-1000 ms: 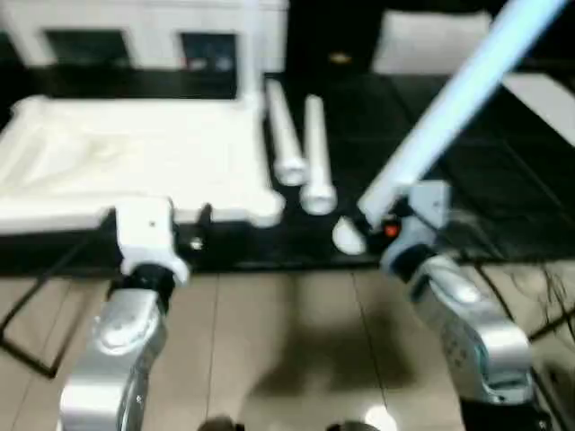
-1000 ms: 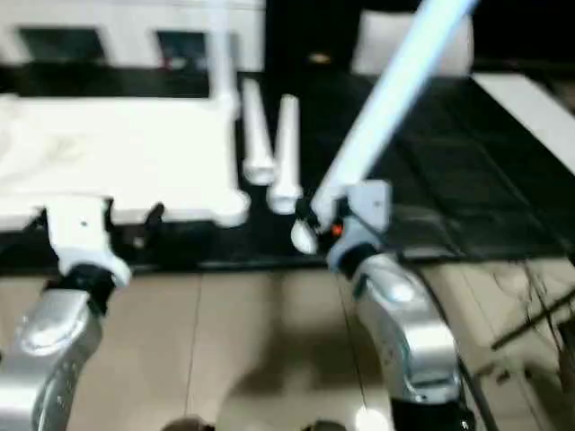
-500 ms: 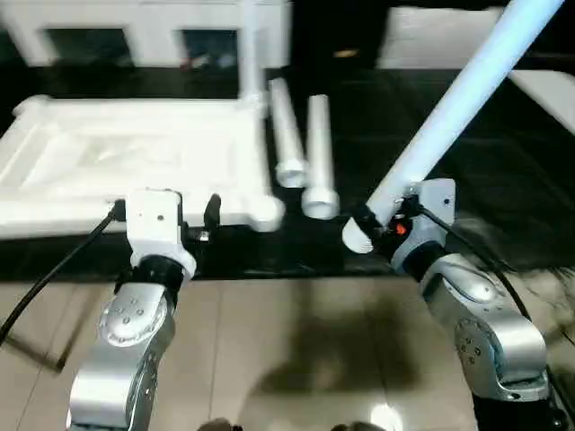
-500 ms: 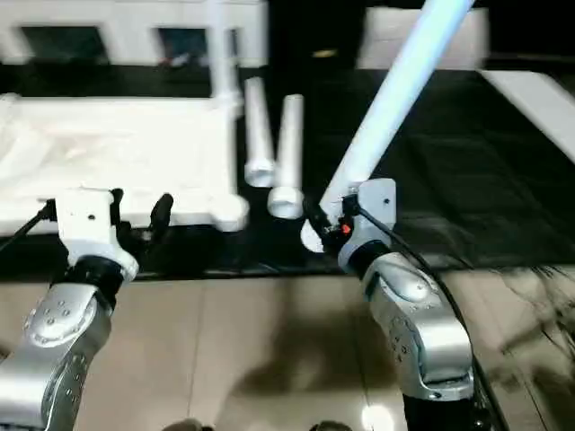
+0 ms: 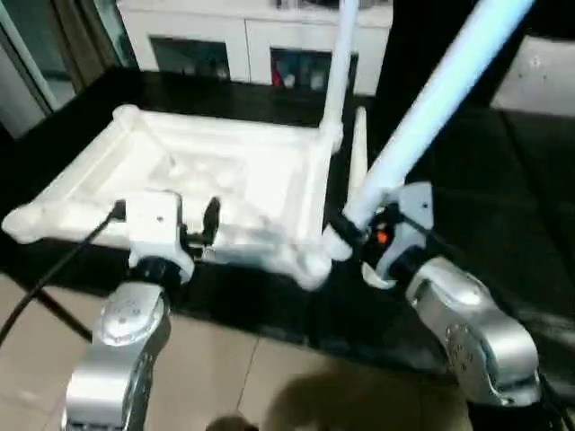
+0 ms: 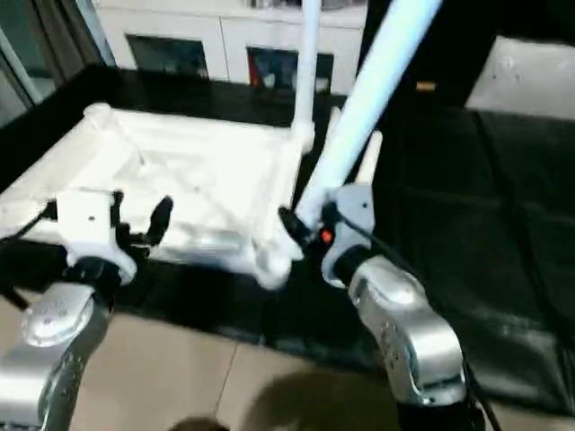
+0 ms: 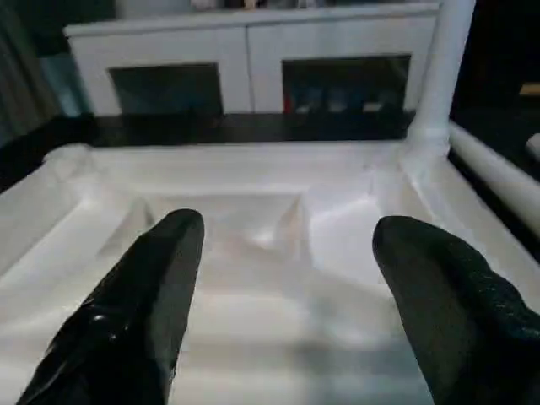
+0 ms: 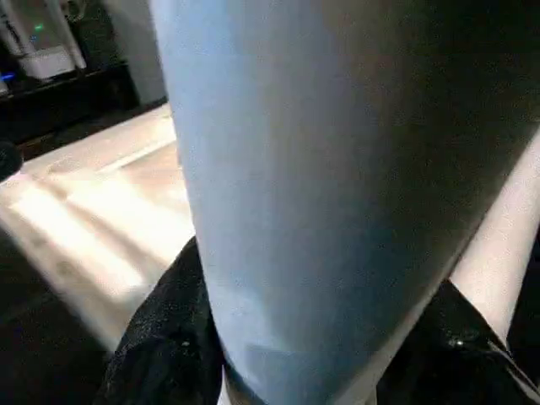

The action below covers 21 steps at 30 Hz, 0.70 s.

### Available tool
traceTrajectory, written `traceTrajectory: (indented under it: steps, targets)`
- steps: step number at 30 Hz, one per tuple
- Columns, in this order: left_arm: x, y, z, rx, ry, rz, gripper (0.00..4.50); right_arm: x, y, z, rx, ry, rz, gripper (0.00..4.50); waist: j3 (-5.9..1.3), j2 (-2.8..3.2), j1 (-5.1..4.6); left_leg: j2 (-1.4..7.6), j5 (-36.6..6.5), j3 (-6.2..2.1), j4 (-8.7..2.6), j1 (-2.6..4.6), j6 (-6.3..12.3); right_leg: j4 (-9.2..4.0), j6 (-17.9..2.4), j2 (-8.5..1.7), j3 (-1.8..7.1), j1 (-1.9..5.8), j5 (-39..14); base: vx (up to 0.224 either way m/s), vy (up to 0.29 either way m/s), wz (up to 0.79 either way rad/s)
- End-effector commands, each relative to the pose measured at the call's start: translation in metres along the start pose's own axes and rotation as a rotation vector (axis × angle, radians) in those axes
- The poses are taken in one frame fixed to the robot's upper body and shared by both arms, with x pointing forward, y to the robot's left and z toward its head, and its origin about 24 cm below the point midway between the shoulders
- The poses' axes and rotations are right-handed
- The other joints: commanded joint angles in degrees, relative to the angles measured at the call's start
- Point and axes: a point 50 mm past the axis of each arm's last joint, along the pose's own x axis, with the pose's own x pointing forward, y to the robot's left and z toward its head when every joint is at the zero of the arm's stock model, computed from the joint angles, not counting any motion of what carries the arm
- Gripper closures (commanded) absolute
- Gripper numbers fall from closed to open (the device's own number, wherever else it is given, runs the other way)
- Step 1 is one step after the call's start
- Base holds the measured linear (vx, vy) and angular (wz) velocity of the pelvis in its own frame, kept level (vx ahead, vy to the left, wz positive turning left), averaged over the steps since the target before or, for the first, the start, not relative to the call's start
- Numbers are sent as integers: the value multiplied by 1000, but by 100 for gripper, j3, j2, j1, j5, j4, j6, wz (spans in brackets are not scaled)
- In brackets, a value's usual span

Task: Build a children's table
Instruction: Move to table

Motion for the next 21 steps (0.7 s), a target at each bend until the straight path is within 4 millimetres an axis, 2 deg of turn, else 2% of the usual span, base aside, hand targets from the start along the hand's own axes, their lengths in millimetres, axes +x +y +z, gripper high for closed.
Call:
traceTrajectory:
  steps: [1,2,3,4,5,6,7,8,9,10,11,12,13,14,15,16,17,18,19,20,21]
  targets:
    - [1,2,-3,3,14,-5,91,-1,1,4,-4,-31,-17,260,-222,235,90,563,919,-92,-518,-94,120,-880,-658,-866,229,305,-1575,207,81,0]
    - [1,2,-3,1,15,-5,91,-2,-1,4,0,-33,-32,260,-249,467,-121,1003,72,-468,-1000,286,140,-362,-220,-331,-200,92,-1237,207,81,0]
    - [1,1,-4,-16,20,-7,91,-3,-2,3,2,-37,-53,260,-255,578,-278,1229,-1010,-772,-1173,537,383,199,-115,-229,-286,-222,-1141,208,145,-2]
    - [2,-2,-6,-29,25,-13,91,-4,-4,3,-6,-40,-77,260,-460,424,-382,1349,-874,-971,-1038,912,959,596,128,-253,-257,-606,-717,210,133,2]
    - [2,-5,-4,-39,10,-30,91,-5,-5,3,-14,-41,-90,260,-493,481,-307,1191,1113,-827,-731,952,1259,654,547,-337,-209,-899,-102,210,133,2]
    - [2,-6,-3,-45,1,-39,91,-5,-5,3,-17,-41,-95,260,-488,459,-329,1136,2644,-806,-665,873,1351,686,762,-379,-197,-926,224,202,94,9]
    - [3,-8,-2,-57,-14,-55,91,-6,-5,4,-20,-42,-102,260,-505,365,-161,1019,5472,-535,-566,589,1123,485,1060,-447,-77,-836,1242,112,72,14]
    - [4,-9,-1,-56,-11,-70,91,-6,-6,4,-19,-42,-108,260,-529,310,-123,931,6305,-383,-491,543,906,315,1055,-502,-3,-835,1798,112,72,14]
    - [5,-9,0,-44,-12,-79,91,-8,-5,4,-11,-45,-111,260,-577,131,-115,694,5535,211,-201,600,375,-246,824,-731,262,-1012,2812,-46,21,18]
    - [7,-7,0,-39,-13,-71,91,-10,-4,4,-2,-46,-109,260,-563,-228,-10,160,2867,469,-99,53,-28,-118,593,-790,767,-620,4350,31,-20,-23]
    - [8,-6,1,-47,-17,-62,91,-11,-4,3,1,-46,-107,260,-606,-228,263,298,445,226,86,-277,-108,-166,540,-1349,1244,-390,5863,31,-20,-23]
    - [9,-4,1,-52,-19,-52,91,-11,-3,2,2,-44,-107,260,-622,-176,314,334,-13,140,184,-300,-200,-181,508,-1406,1326,-408,5861,77,-19,-56]
    - [9,-4,2,-51,-19,-50,91,-11,-3,2,3,-43,-106,260,-599,-183,309,276,-313,104,231,-373,-298,-196,457,-1319,1364,-334,5520,-37,36,-62]
    - [9,-4,2,-49,-23,-53,91,-11,-3,2,1,-43,-107,260,-500,-115,334,242,-646,-49,291,-372,-485,-430,214,-1154,1502,-350,3347,-37,36,-62]
    - [9,-4,2,-47,-26,-55,91,-11,-3,1,0,-43,-107,260,-470,-127,320,233,-784,-56,319,-349,-463,-564,148,-1116,1623,-351,2337,-53,125,-67]
    - [9,-3,2,-45,-27,-57,91,-11,-2,1,-3,-43,-107,260,-406,-6,308,307,-702,-152,133,-264,-422,-679,-47,-961,1747,-298,528,-77,221,-67]
    - [9,-3,2,-40,-27,-56,91,-11,-2,1,-4,-44,-108,260,-384,32,292,327,-579,-153,-77,-165,-349,-729,-47,-748,1713,-331,-209,-77,221,-67]
    - [9,-3,1,-20,-17,-56,91,-11,-2,1,-9,-46,-111,260,-336,308,125,570,-912,-140,-782,353,-386,-450,98,-86,1041,-847,-1142,-119,282,-65]
    - [9,-3,1,-18,-17,-57,91,-11,-2,1,-9,-46,-111,260,-233,354,-50,811,-1810,-90,-1096,354,-442,73,159,54,482,-1152,-1325,-146,281,-48]
    - [10,-7,0,17,0,-74,91,-10,-4,4,-7,-57,-123,260,-316,531,-28,740,-2655,-460,-1363,134,-1071,589,197,-243,-180,-910,0,-146,281,-48]
    - [10,-8,-1,23,2,-79,91,-10,-5,4,-6,-59,-126,260,-277,478,-112,862,-2767,-477,-1300,162,-1560,481,189,-327,-214,-913,413,-134,246,-8]
